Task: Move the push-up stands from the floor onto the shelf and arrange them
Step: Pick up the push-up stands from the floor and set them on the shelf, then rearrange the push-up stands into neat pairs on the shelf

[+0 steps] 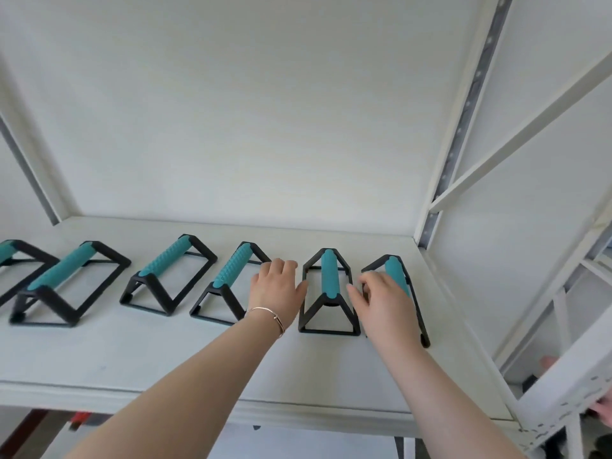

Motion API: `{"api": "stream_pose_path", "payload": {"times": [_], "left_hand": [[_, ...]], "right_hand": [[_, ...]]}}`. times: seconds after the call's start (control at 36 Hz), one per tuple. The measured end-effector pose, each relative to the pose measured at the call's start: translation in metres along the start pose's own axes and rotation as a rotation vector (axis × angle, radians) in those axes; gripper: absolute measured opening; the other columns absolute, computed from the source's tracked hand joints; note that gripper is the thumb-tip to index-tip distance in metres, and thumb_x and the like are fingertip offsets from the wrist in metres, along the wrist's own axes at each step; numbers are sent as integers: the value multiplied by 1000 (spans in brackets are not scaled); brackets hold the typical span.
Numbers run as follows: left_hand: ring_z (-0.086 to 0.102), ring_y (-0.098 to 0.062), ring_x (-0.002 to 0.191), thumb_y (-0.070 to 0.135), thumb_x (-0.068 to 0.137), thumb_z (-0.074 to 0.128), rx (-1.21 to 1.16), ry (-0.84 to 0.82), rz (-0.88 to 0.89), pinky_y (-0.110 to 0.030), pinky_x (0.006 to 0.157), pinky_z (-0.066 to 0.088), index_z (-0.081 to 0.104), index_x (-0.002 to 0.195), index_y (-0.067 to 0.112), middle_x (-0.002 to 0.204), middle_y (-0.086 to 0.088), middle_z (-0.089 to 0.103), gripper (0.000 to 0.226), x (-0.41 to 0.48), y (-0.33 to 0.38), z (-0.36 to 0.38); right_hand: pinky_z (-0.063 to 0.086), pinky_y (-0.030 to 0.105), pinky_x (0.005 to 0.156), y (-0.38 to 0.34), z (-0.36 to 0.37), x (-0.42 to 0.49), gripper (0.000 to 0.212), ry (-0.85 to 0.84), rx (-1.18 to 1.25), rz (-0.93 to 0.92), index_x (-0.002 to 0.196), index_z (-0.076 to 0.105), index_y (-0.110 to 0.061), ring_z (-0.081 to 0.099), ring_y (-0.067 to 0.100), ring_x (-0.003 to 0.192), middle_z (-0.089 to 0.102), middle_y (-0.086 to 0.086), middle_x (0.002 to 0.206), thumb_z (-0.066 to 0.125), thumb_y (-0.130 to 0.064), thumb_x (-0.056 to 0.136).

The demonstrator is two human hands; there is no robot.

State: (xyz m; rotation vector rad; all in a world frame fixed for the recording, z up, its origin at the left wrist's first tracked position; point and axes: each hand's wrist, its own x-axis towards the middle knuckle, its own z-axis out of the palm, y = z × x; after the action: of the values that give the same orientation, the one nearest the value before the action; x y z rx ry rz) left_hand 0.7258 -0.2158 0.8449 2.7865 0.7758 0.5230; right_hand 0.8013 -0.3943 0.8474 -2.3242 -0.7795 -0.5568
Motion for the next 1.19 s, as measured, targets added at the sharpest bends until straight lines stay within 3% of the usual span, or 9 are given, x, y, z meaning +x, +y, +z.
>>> {"api": "stream_pose_path", "payload": {"times": [0.11,0.25,0.33,0.53,0.72,0.89,0.97,1.06,1.19], "left_hand": [[34,-28,136,42,96,45,143,118,0,-42,112,28,46,134,17,139,-4,46,45,2,-36,-21],[16,-29,149,43,98,43,220,135,-69,-50,120,14,38,142,18,154,-7,32,51,6,-99,-48],[21,-30,147,43,96,46,222,177,-100,-51,119,18,44,139,16,152,-9,38,51,6,-147,-64],[10,-29,150,46,99,38,224,131,-148,-49,122,10,30,148,17,159,-9,25,58,11,-264,-93],[12,-29,150,51,98,36,190,156,-164,-47,122,12,32,147,17,156,-9,29,60,23,-409,-137],[12,-29,150,52,98,33,236,95,-219,-47,121,15,25,150,19,159,-8,25,62,35,-506,-161],[28,-28,142,54,96,39,241,41,-276,-42,112,31,24,149,19,155,-7,29,65,41,-535,-163],[44,-26,118,55,94,44,200,-53,-358,-35,85,47,32,138,17,136,-4,39,60,46,-548,-164],[51,-27,103,40,93,54,112,-155,-462,-32,67,44,39,123,8,121,-7,43,46,56,-555,-158]], "right_hand": [[52,40,72,-33,23,19,33,15,-49,-125,106,67,-11,61,31,85,67,6,93,73,-34,83],[52,44,84,-88,58,30,46,7,-67,-191,118,64,-13,61,32,104,65,7,113,73,-39,82],[52,44,86,-128,84,33,48,8,-46,-212,118,64,-11,62,33,105,66,8,113,76,-37,79],[52,43,86,-229,149,35,50,-38,-26,-200,119,64,-10,62,33,105,66,9,113,76,-36,78],[52,43,86,-369,223,29,48,-78,67,-161,121,63,-10,62,34,106,67,9,113,74,-36,82],[48,36,91,-466,269,19,54,-232,114,-97,137,48,-13,52,28,114,56,6,126,55,-45,94],[48,35,87,-493,287,15,65,-362,47,53,140,38,-16,52,27,112,53,5,124,51,-58,92],[48,36,81,-508,302,18,76,-539,68,261,136,37,-13,59,28,107,58,6,117,55,-66,85],[52,34,76,-512,313,30,78,-639,131,411,131,38,-11,63,27,96,60,7,115,67,-60,78]]}}
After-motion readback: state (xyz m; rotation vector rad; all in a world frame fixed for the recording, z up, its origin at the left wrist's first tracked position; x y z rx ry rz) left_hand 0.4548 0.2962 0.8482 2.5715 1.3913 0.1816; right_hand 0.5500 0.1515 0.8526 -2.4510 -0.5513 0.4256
